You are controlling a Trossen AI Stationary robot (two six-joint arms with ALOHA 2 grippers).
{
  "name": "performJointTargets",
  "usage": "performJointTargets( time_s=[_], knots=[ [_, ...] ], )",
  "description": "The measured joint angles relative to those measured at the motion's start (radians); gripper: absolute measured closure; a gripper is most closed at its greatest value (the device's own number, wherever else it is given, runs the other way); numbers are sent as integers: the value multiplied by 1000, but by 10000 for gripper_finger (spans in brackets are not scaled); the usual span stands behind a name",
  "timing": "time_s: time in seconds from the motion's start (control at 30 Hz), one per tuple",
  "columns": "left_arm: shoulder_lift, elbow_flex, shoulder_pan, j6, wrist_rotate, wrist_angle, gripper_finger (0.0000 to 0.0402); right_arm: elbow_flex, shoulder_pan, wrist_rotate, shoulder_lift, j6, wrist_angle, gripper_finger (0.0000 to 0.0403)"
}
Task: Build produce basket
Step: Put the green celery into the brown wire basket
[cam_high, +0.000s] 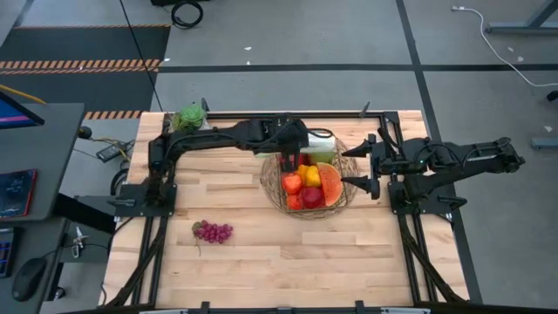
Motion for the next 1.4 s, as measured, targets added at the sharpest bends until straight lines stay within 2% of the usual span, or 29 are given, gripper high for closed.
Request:
performJointTargets(
  time_s=[0.23,0.4,0.57,0.77,1.13,1.3,1.4],
  knots=[
    [27,-2,-2,51,31,-11,356,0,0,-10,2,-8,8,10],
    [62,-1,-3,67,30,93,343,0,0,-10,3,-9,21,10],
    [95,0,-16,195,29,167,331,0,6,-20,7,-7,22,10],
    [116,-1,-28,362,30,175,315,0,28,-26,11,-18,33,10],
    [119,-1,-63,503,33,192,242,0,45,-28,11,-25,43,10],
    [110,7,-82,485,-61,187,217,0,45,-29,11,-25,42,10],
    [110,38,-87,425,-66,175,205,0,45,-29,11,-25,42,10]
  ],
)
